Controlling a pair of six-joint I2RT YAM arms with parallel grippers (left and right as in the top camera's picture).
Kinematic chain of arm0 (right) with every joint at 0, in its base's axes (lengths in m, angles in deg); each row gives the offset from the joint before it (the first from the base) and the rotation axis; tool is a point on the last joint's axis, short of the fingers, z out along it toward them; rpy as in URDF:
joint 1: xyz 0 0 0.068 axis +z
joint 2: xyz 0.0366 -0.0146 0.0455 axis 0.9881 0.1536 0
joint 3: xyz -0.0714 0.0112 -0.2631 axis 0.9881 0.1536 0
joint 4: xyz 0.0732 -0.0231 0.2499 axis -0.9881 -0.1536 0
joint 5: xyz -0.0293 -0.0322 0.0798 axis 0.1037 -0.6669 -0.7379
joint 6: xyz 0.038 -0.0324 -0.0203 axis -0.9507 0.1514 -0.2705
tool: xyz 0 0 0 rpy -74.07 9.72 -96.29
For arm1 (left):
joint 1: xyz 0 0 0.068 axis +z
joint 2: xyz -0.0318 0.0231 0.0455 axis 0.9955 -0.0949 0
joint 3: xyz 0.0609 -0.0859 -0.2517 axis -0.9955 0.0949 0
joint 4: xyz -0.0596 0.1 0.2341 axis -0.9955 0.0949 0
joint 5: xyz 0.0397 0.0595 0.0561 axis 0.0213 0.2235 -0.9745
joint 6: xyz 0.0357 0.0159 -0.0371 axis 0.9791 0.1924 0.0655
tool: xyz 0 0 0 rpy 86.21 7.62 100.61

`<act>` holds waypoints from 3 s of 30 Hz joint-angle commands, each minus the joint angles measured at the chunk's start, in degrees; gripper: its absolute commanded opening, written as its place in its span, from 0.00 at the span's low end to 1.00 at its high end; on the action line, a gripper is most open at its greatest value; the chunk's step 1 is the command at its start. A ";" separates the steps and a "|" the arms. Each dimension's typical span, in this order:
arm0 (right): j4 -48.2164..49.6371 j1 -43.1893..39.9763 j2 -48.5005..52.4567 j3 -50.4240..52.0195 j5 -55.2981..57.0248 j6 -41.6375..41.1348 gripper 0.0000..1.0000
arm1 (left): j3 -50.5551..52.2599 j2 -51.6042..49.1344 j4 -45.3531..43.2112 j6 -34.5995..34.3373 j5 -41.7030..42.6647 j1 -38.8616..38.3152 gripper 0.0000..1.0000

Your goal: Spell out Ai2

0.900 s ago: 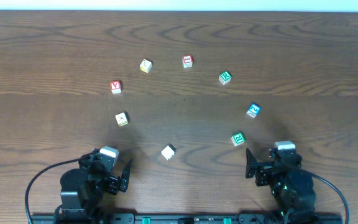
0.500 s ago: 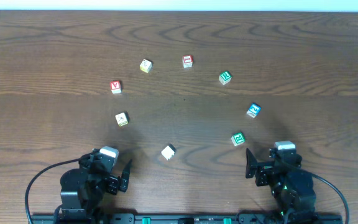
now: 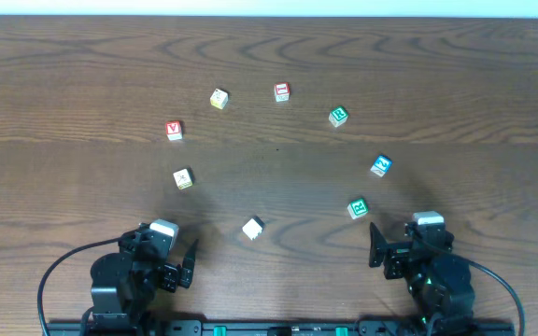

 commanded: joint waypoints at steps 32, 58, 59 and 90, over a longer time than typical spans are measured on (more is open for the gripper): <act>-0.09 -0.85 -0.52 0.63 -0.63 0.98 0.99 | 0.28 0.42 -0.04 0.04 1.84 0.35 0.95; -0.07 -0.85 -0.52 0.63 -0.63 0.98 0.99 | 0.00 -3.96 -26.77 -24.72 23.76 0.20 0.95; -0.07 -0.85 -0.52 0.63 -0.66 0.98 0.99 | -0.28 -6.27 -29.09 -24.76 23.74 0.02 0.95; -0.07 -0.85 -0.52 0.63 -0.63 0.98 0.99 | -93.79 -114.99 -16.06 -14.80 2.47 -19.19 0.95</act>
